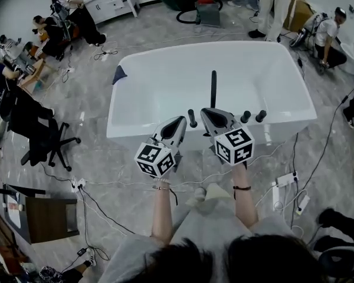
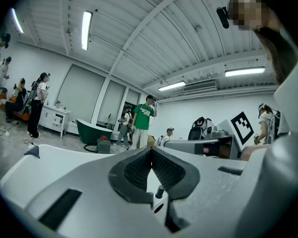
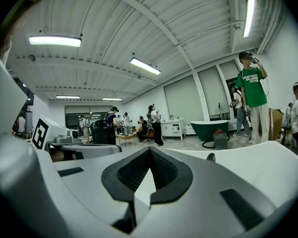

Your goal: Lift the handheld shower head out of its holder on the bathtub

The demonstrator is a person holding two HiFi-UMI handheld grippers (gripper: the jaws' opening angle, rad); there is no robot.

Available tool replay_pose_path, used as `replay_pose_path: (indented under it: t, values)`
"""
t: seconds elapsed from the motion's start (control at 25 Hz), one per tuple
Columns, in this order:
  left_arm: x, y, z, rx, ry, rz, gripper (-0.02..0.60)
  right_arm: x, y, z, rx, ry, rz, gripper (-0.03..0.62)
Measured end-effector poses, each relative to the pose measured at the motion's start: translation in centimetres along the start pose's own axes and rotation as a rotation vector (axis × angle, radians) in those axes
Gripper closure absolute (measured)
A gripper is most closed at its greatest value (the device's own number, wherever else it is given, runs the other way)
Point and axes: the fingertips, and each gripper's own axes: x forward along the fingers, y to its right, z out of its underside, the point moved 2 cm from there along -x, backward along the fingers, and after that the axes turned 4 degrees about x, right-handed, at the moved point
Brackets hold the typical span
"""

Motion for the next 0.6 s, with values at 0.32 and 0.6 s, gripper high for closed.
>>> replay_pose_path:
  t: [0.32,0.6]
  values:
    - [2.8,-1.6,3.4,-0.055,-0.032,-0.041,0.575,3.4,3.2,2.5,0.005,-0.063,-0.033,0.594]
    - [3.7,-3.8,7.1,-0.091,-0.092,-0.059,0.575,6.6,4.2,6.0,-0.001,-0.132,-0.081,0.592]
